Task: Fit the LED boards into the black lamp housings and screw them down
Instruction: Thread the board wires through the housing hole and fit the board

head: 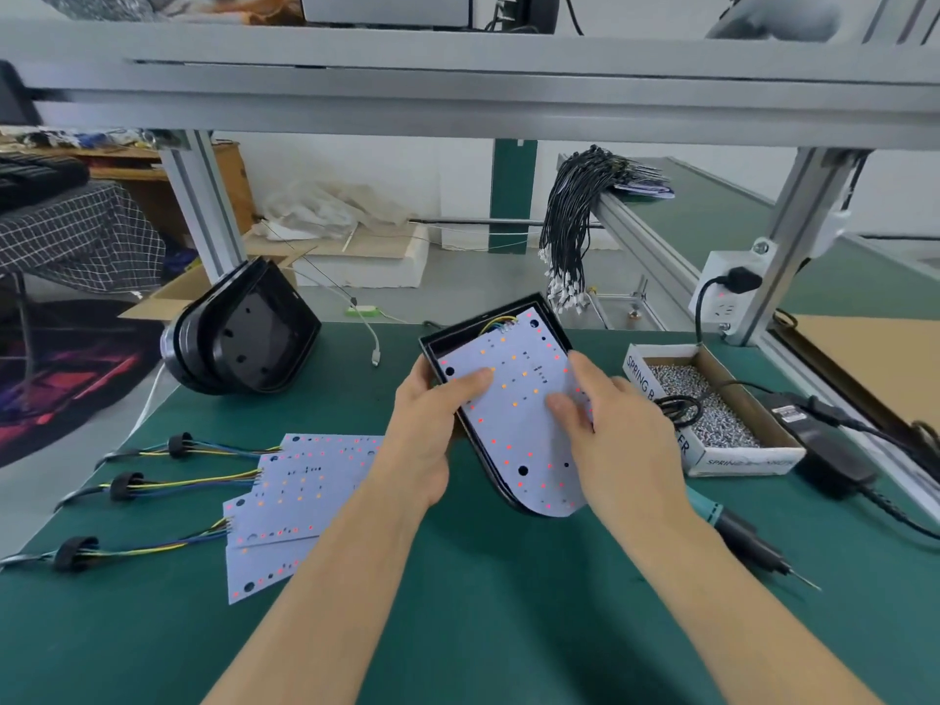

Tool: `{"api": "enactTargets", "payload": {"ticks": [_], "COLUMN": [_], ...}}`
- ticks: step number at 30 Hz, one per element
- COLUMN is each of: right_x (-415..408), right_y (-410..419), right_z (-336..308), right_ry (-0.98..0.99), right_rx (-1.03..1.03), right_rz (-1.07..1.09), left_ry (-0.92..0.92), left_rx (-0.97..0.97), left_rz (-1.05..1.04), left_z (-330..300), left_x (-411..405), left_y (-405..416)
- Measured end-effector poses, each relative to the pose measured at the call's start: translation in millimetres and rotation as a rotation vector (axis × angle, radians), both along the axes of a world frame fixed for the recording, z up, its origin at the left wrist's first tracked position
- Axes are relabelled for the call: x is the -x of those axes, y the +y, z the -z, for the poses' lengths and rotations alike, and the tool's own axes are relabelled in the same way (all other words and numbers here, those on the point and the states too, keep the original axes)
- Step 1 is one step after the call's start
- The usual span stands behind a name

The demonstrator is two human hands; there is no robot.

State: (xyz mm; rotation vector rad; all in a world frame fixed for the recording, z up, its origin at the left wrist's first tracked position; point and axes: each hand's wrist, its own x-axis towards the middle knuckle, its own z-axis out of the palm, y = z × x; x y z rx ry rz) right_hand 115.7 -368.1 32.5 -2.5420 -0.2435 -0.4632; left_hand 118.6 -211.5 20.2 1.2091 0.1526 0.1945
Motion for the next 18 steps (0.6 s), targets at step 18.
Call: {"api": "enactTargets", "payload": {"ticks": [18], "right_x": [-19.1], "right_y": [-8.1], "right_z": [17.5], "right_ry": [0.216], "right_rx": [-0.937], "right_rz": [-0.153], "left_ry": [-0.078], "left_rx": [0.065], "left_rz": [0.033], "left_z": [2.1], "left_x": [14.4], "left_y": [-17.8]}}
